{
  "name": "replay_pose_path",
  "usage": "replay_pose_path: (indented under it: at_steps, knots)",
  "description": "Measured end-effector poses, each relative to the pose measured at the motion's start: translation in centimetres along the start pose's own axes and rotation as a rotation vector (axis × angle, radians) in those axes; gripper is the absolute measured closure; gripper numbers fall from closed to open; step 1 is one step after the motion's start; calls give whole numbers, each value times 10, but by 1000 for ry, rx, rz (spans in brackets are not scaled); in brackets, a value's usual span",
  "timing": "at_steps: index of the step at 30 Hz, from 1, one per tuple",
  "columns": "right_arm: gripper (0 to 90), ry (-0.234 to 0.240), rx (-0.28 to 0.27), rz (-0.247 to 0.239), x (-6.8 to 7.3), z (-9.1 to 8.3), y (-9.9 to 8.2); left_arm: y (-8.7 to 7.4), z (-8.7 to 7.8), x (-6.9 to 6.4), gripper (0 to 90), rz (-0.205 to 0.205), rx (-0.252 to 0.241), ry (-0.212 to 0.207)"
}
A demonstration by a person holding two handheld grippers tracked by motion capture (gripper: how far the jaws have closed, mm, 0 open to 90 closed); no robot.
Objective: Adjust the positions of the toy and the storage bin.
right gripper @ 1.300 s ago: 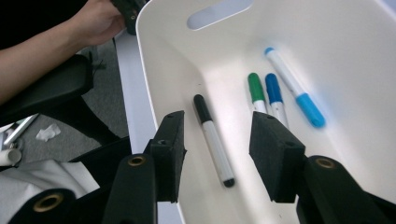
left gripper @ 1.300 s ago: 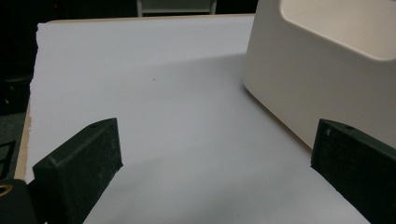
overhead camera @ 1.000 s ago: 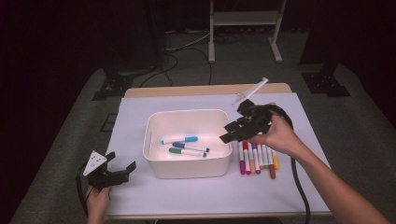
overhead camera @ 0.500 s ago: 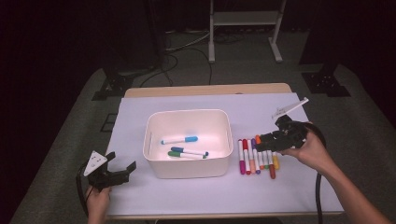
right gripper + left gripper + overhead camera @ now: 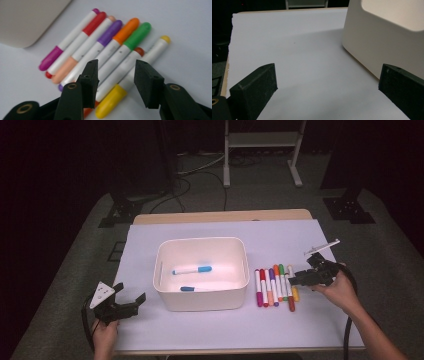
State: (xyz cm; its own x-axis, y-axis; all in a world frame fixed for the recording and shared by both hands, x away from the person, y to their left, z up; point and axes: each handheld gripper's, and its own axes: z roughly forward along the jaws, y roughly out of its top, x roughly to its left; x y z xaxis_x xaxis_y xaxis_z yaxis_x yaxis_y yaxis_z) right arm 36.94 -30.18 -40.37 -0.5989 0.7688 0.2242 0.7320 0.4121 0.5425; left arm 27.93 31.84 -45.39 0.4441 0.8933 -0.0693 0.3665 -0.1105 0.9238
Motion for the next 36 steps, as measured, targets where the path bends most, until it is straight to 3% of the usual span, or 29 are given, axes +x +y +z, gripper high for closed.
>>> replay_pose_path:
  at_steps: [2, 12, 16, 21, 24, 30, 36]
  knots:
    - [547, -32, 8, 14, -4, 4, -1, 0, 0, 0, 6, 0, 0, -1]
    - [581, -99, 45, 27, -12, 23, -6, 0, 0, 0, 6, 4, -2, -2]
    - [598, -147, 64, 26, -14, 23, -11, 0, 0, 0, 6, 0, -1, -2]
    - [698, -201, 64, 35, -18, 17, -20, 0, 0, 0, 6, 4, -1, -3]
    - [750, -206, 56, 52, -22, 14, -23, 0, 0, 0, 5, 5, -1, -2]
    - [758, -200, 57, 82, -23, 12, -24, 0, 0, 0, 6, 4, -1, -1]
    - [758, -126, 23, 112, -21, -2, -26, 0, 0, 0, 6, 1, 2, 0]
